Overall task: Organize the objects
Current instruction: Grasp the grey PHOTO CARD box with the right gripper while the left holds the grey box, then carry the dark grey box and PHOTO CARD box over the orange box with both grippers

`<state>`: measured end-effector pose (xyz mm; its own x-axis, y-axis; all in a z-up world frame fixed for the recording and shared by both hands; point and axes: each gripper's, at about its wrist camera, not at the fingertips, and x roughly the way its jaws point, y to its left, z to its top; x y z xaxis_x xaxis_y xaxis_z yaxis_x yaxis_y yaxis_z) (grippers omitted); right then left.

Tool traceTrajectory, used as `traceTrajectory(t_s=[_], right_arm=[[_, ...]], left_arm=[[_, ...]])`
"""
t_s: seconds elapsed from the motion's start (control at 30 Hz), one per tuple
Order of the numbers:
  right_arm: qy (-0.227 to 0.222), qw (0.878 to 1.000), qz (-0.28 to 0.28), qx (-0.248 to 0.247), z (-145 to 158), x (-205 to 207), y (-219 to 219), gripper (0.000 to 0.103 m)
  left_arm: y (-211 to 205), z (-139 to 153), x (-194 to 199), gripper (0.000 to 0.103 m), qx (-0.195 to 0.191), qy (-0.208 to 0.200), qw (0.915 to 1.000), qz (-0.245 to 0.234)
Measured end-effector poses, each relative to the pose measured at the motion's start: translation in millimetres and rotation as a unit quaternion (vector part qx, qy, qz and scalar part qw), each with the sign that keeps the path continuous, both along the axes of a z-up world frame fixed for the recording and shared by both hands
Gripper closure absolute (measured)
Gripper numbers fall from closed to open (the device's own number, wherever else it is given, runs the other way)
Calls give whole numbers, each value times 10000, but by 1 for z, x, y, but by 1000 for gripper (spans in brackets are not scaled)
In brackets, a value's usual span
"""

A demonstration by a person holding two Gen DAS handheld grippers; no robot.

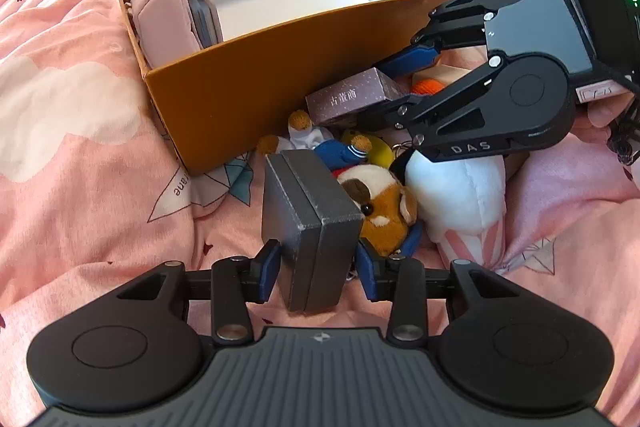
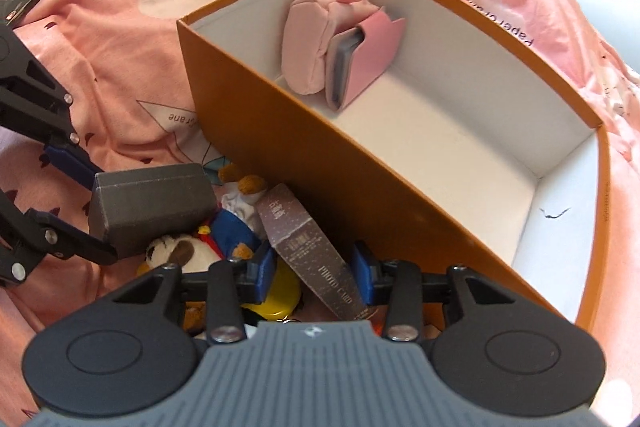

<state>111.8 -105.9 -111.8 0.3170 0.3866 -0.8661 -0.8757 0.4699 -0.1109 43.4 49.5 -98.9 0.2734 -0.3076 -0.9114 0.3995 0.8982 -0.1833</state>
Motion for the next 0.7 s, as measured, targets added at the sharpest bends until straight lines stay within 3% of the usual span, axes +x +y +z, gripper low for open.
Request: traceTrajectory(t_s=[0.43, 0.7], right_arm=[[-159, 9996, 211, 56, 8, -8, -6, 61], [-159, 9989, 428, -129, 1, -4, -8, 62]], left_arm=[[-8, -2, -1, 57, 281, -170, 9994, 109], [12, 5, 4, 65, 70, -325, 9962, 806]])
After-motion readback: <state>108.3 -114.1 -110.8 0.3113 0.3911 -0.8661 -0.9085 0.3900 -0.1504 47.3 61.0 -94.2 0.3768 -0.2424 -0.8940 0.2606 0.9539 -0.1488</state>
